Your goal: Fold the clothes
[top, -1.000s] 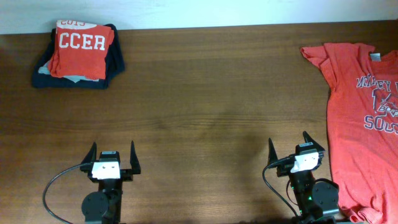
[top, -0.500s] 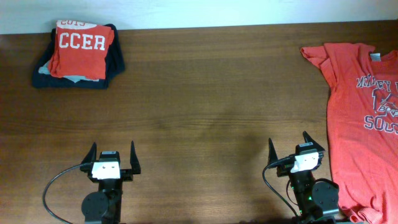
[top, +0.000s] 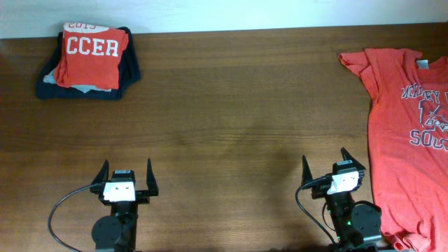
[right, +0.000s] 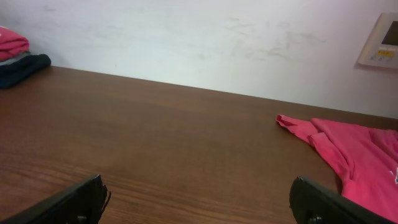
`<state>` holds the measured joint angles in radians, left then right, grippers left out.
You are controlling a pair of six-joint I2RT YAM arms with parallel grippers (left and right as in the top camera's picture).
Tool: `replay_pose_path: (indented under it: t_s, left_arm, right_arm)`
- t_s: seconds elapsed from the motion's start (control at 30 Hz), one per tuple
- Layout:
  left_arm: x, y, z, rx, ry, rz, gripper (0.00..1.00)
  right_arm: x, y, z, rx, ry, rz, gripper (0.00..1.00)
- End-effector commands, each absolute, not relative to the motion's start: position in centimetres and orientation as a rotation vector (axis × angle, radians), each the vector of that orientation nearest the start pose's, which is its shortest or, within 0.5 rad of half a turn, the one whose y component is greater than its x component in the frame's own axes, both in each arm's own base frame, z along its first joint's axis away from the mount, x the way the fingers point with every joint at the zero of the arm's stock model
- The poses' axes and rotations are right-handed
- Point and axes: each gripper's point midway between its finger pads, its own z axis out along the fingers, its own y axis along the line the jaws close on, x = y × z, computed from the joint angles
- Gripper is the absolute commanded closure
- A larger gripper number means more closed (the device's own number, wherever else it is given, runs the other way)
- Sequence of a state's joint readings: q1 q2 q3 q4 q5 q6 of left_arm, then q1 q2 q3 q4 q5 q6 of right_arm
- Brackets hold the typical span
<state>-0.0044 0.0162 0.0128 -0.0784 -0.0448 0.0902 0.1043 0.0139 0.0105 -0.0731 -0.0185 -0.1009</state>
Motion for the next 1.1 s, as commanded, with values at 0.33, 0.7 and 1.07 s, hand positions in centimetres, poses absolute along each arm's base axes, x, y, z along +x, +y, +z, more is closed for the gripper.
replay_pose_path:
  t_s: [0.33, 0.7, 1.07]
  left_arm:
    - [24.6, 0.5, 15.7, 0.063, 1.648, 0.109, 0.01]
    - [24.6, 0.5, 15.7, 0.063, 1.648, 0.109, 0.01]
    - [24.6, 0.5, 15.7, 0.063, 1.648, 0.109, 0.01]
  right_arm:
    - [24.5, 2.6, 15.5, -0.17, 1.642, 0.012, 0.01]
    - [24.5, 2.0, 15.5, -0.144, 1.645, -0.016, 0.01]
    - [24.2, 2.4, 18.3, -0.083, 1.593, 0.071, 0.01]
